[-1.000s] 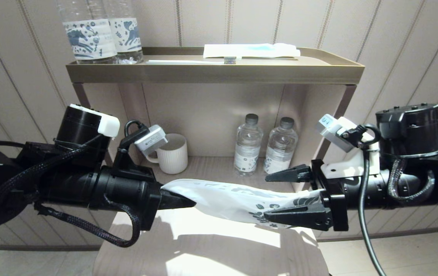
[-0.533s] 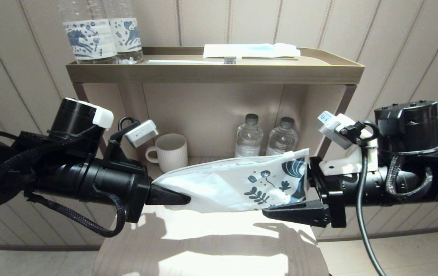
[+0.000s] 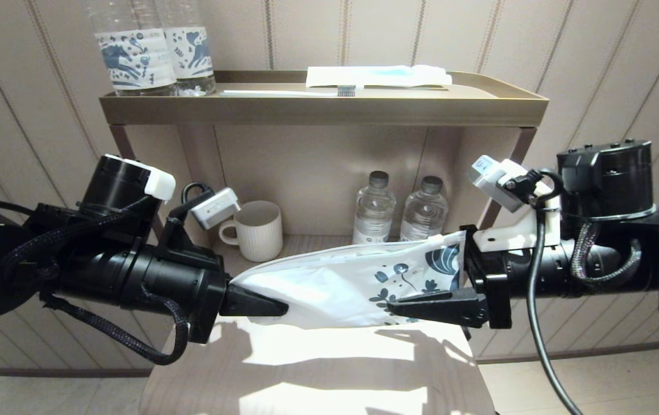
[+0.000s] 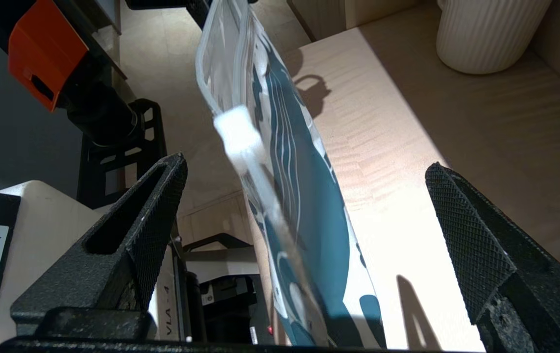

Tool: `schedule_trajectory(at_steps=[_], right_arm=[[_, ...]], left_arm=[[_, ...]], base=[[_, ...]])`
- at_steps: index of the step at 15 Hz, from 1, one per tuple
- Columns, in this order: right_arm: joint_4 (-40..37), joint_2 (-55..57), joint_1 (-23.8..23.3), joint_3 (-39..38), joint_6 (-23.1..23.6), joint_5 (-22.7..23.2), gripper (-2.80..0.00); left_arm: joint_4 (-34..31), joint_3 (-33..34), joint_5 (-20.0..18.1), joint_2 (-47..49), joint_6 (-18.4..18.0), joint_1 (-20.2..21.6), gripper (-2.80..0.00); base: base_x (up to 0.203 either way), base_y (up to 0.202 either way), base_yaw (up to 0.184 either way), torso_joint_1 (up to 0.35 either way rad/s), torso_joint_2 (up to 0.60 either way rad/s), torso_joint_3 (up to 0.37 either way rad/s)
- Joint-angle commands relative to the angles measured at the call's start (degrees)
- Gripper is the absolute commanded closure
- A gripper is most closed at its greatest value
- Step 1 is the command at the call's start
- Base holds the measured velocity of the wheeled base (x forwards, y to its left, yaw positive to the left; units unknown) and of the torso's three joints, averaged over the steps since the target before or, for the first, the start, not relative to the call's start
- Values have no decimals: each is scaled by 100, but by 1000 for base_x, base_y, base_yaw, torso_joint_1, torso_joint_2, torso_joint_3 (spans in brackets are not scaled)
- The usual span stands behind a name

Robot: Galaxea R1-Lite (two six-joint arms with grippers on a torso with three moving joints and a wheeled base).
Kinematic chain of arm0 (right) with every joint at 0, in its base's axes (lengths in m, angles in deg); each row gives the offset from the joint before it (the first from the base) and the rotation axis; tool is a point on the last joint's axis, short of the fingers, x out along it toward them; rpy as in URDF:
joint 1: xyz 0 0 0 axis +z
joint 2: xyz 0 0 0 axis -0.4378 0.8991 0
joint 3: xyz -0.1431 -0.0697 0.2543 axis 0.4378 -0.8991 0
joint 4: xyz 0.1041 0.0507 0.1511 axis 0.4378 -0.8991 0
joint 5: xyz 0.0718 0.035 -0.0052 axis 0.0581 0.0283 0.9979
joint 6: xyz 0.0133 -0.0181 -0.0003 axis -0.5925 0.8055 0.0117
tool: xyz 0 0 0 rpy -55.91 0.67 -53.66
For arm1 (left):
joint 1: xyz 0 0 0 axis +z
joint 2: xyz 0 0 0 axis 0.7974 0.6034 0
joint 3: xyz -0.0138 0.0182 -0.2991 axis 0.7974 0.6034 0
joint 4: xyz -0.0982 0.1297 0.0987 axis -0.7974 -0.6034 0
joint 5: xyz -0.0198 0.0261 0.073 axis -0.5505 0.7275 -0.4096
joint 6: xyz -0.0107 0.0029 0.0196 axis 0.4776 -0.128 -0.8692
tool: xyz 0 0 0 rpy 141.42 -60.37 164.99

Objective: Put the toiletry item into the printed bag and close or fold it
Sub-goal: Hand it to the other hand

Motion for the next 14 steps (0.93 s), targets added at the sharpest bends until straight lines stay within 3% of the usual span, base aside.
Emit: schedule_trajectory(at_steps=[1,9,10,14], right_arm=[[5,31,10,33,7,27,-280],[5,76,10,40,7,27,-280],[14,76,10,40,7,18,0],[-4,68,10,67,-2,27,0]], left_arm=[[-4,8,-24,60,-5,-47,0],[-4,5,-24,83,-13,-64,0],[-4,12,-24,83,-13,-64,0],[3,84,-16,129,-46,-169,0]], base=[[0,0,0,0,0,0],[0,0,0,0,0,0],[0,0,0,0,0,0],[0,0,0,0,0,0]])
